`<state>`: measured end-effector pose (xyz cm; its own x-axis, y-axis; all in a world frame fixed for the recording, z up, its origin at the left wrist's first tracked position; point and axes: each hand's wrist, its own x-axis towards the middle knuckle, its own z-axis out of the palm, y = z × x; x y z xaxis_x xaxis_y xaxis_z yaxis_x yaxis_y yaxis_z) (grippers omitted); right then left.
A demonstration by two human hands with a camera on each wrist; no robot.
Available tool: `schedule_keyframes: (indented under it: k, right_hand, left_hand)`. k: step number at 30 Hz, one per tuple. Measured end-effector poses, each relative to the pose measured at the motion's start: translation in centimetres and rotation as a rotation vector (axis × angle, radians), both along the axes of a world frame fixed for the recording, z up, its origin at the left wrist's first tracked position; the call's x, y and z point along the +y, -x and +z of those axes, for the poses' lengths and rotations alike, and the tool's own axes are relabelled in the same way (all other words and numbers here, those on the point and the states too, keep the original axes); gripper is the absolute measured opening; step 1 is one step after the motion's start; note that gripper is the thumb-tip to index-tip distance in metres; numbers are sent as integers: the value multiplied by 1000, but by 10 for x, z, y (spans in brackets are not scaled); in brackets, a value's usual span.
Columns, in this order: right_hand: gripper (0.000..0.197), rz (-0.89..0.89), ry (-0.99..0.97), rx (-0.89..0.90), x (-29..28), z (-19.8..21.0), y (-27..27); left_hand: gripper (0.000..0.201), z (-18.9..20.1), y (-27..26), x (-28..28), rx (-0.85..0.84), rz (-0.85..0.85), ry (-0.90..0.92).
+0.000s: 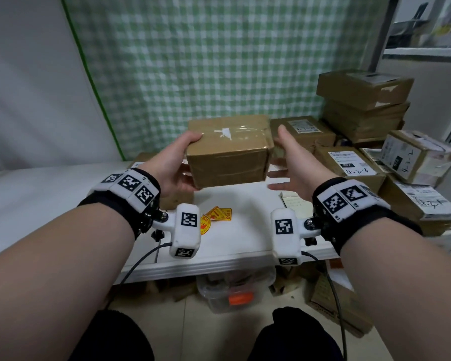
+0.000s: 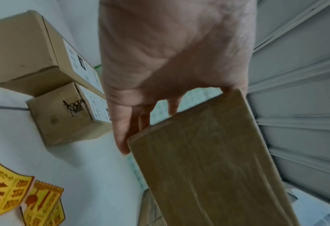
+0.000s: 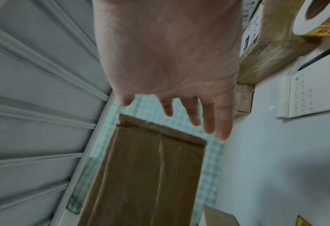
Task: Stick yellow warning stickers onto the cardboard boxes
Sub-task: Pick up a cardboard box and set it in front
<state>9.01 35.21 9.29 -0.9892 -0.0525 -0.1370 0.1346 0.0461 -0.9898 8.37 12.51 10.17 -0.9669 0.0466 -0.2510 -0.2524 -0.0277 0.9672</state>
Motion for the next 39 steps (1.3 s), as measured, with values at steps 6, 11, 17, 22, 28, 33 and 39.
schedule_keyframes:
  k: [6, 11, 17, 22, 28, 33, 39]
  right_hand:
    - [34, -59, -137, -118, -22, -34, 22]
    - [41, 62, -453, -162, -55, -77, 51]
    - [80, 282, -887, -135, -95, -122, 74]
    - [63, 312, -1009, -38, -119, -136, 80]
    - [45, 302, -883, 2, -141, -145, 73]
    - [32, 287, -663, -25, -138, -145, 66]
    - [11, -26, -584, -124, -83, -130, 66]
  left_hand:
    - [40, -23, 19, -32, 62, 137, -141]
    - [65, -53, 46, -47, 58, 110, -204]
    - [56, -78, 65, -60, 54, 89, 7]
    - [54, -85, 69, -73, 45, 45, 3]
    - [36, -87, 61, -73, 70, 2, -41]
    - [53, -89, 54, -74, 86, -25, -2]
    - [57, -89, 51, -61, 73, -86, 42]
